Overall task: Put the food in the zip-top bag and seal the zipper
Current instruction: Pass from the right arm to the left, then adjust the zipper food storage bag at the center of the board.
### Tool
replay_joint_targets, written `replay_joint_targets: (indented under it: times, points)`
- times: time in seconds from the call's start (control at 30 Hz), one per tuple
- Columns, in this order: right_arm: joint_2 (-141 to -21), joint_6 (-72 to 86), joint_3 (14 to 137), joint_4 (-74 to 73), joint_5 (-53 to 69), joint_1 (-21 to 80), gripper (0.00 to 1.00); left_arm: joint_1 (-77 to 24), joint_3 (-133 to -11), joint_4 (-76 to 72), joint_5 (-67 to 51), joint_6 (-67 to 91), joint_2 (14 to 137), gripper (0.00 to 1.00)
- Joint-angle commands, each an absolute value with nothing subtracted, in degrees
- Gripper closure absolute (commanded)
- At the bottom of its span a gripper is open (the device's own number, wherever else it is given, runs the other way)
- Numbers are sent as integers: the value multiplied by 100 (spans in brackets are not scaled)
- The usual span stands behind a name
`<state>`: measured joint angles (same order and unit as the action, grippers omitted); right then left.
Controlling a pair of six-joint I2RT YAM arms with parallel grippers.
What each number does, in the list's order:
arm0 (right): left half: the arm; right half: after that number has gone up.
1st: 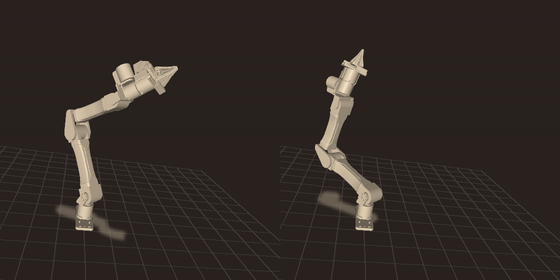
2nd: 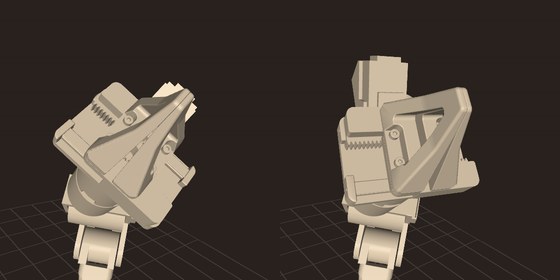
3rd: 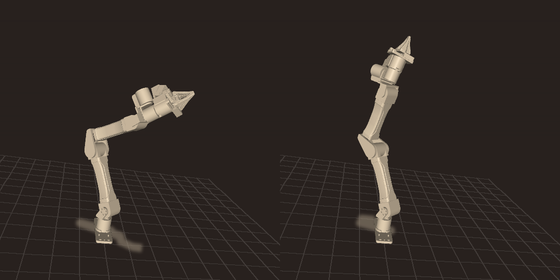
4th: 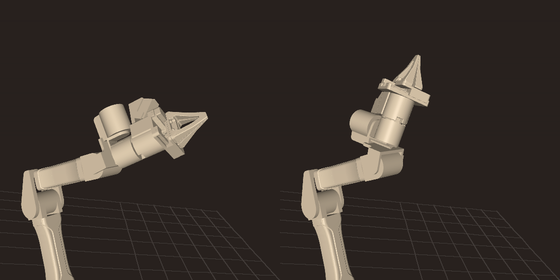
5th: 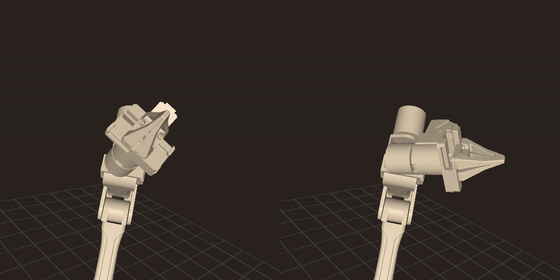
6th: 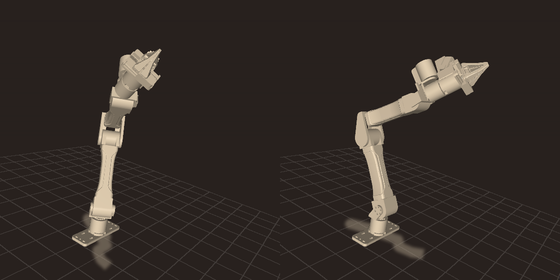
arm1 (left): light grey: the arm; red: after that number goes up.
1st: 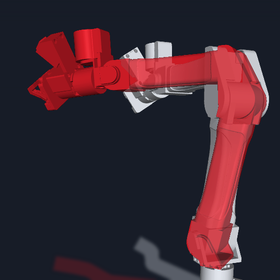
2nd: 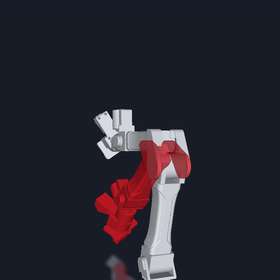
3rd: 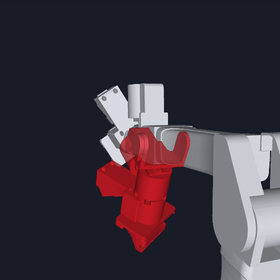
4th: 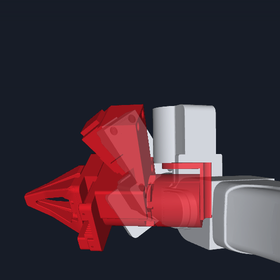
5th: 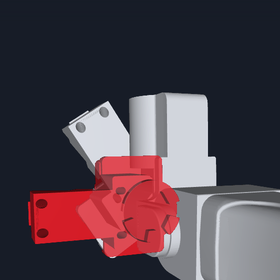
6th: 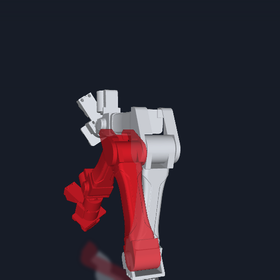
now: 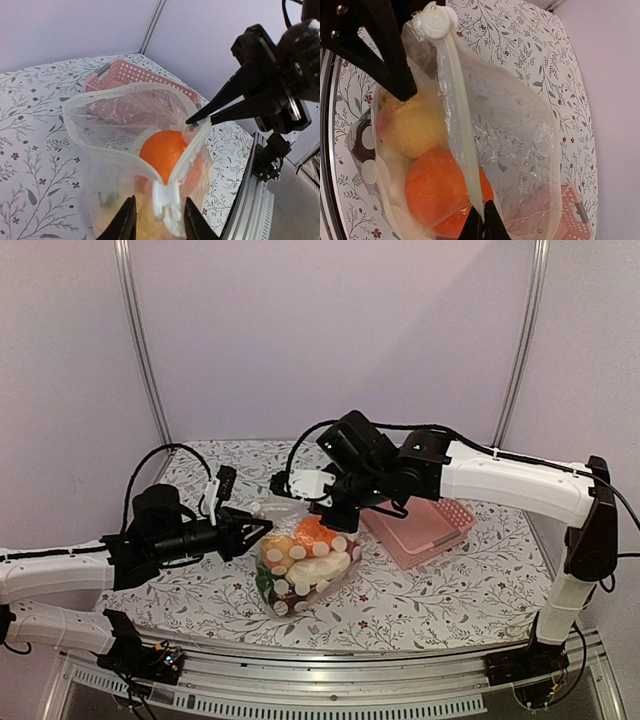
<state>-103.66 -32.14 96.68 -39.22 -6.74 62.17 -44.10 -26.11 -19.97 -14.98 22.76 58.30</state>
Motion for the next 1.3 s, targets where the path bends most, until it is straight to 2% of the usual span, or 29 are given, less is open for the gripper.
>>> replay_joint_targets:
  times: [0.0,0.07,0.13,0.2,0.23,0.3,0.37,0.43,0.6,0.77,1.03,1.27]
  points:
    - [-10489,-3129,9835,-3867,-736,6171,97,-4439,-2584,-2151,-1175,2240,5775,73]
    - [-10471,-3121,9834,-3867,-715,6154,97,-4418,-2584,-2168,-1117,2224,5806,75]
    - [-10468,-3112,9834,-3867,-707,6139,95,-4404,-2597,-2206,-1086,2209,5875,83]
    - [-10468,-3111,9823,-3875,-715,6130,92,-4379,-2591,-2307,-1058,2206,5950,86]
    - [-10460,-3118,9826,-3895,-725,6122,88,-4365,-2587,-2377,-1067,2188,5984,89]
    - [-10415,-3158,9826,-3927,-814,6063,73,-4339,-2637,-2433,-1068,2107,6007,99]
    - [-10274,-3206,9852,-3941,-762,5879,61,-4320,-2737,-2408,-1127,1939,5956,100]
    - [-10115,-3238,9978,-3958,-546,5624,55,-4305,-2886,-2327,-1224,1695,5890,100]
    - [-9895,-3475,10321,-4112,-76,5370,54,-4298,-3368,-1832,-1534,948,5881,100]
    - [-9889,-3517,10832,-4548,1089,5371,51,-4304,-3905,-1203,-1817,485,5966,100]
    - [-9676,-3985,10927,-4692,2750,5386,42,-4377,-4895,94,-2078,-441,6352,100]
    - [-10024,-4154,11043,-4735,3024,5427,43,-4382,-4972,402,-2550,-637,6631,100]
